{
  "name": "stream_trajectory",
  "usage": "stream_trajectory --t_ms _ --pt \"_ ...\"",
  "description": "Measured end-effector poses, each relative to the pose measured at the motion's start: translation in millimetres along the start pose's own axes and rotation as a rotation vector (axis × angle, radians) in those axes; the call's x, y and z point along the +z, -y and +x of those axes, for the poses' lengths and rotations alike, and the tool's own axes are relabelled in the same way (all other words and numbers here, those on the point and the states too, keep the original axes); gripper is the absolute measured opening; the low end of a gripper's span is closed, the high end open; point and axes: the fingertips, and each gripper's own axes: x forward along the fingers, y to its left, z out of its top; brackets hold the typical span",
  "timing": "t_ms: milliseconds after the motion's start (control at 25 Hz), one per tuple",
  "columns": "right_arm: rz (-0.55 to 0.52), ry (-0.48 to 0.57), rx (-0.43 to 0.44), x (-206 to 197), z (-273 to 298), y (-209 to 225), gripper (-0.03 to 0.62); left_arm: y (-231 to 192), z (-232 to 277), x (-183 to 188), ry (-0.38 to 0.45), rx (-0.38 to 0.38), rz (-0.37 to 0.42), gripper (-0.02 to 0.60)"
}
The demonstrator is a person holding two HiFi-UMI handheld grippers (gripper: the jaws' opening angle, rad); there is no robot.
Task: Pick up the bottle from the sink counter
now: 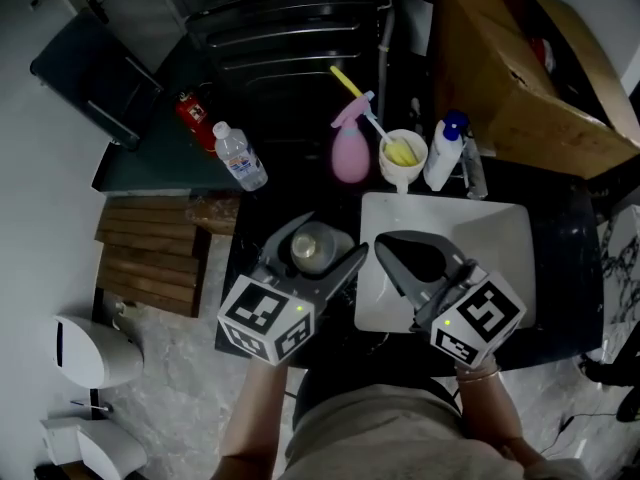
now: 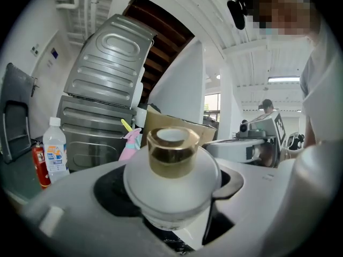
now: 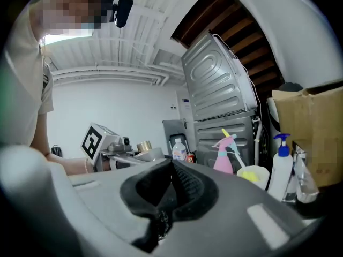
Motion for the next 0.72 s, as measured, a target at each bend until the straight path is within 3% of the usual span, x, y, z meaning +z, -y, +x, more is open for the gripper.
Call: stream_trajectory --t_ms 200,440,720 --pt "-0.008 0.025 0.028 11.2 -6.1 -7.0 0.002 7.9 -16.9 14.6 0.048 0.022 0.017 0.347" --pt "-0.005 0.081 0.065 29.7 -12.0 -16.1 0.002 23.8 -29.9 25.4 0.061 0.03 0.1 0.347" --pt "-0.011 0.079 0.086 34.5 -24.6 -17.6 0.002 36.0 -41.8 47.9 0.16 0.039 0.13 0.347"
